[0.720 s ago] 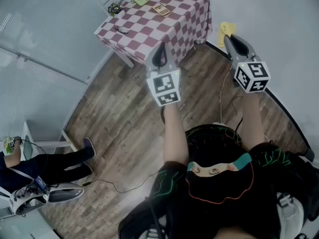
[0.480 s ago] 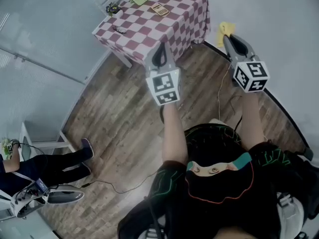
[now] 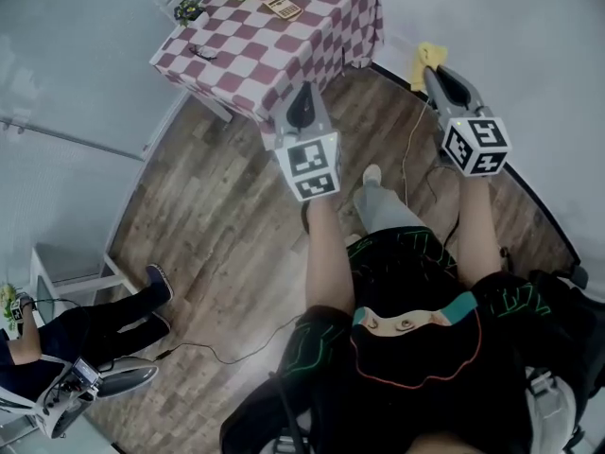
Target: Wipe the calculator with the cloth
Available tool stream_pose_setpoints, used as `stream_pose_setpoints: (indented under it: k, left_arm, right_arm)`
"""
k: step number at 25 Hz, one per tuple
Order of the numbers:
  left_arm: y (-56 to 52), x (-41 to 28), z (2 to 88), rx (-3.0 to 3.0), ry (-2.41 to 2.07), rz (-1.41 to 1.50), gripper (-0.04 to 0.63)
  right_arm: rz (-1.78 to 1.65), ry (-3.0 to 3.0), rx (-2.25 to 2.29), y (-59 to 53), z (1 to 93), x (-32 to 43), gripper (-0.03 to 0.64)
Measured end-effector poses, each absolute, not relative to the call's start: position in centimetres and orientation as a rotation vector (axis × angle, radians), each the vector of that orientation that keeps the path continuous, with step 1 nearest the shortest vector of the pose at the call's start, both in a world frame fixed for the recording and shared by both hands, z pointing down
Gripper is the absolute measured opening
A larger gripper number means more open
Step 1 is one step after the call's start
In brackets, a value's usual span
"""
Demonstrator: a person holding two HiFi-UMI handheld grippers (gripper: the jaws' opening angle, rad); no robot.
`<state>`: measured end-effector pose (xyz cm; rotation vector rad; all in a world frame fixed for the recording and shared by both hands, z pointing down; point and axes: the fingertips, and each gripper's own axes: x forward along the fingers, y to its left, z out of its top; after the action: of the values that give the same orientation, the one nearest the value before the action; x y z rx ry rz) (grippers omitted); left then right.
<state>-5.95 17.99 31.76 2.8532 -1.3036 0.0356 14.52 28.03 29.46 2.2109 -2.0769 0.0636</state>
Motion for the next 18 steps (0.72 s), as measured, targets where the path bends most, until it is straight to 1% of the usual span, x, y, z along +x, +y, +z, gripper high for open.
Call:
stream_pose_setpoints:
  k: [3, 6, 12, 18]
  left_arm:
    - [16.8, -4.7, 32.7, 2.847, -1.282, 0.059, 0.009]
    - [14.8, -4.9, 33.6, 2.820, -1.315, 0.086, 0.009]
    - [8.8, -5.3, 35.9, 2.730, -1.402, 0.137, 0.010]
    - [3.1, -3.4, 37.7, 2.676, -1.412, 0.191, 0.010]
  right_arm:
    - [0.095, -2.069, 2.220, 26.4, 30.2, 15.8, 0.040]
    - [0.122, -2.095, 2.194, 23.8, 31.2, 15.9, 0.040]
    - [0.160, -2.157, 2.109, 16.4, 32.7, 16.1, 0.040]
    - [0.215, -2.167, 2.083, 9.0, 33.9, 18.4, 0.040]
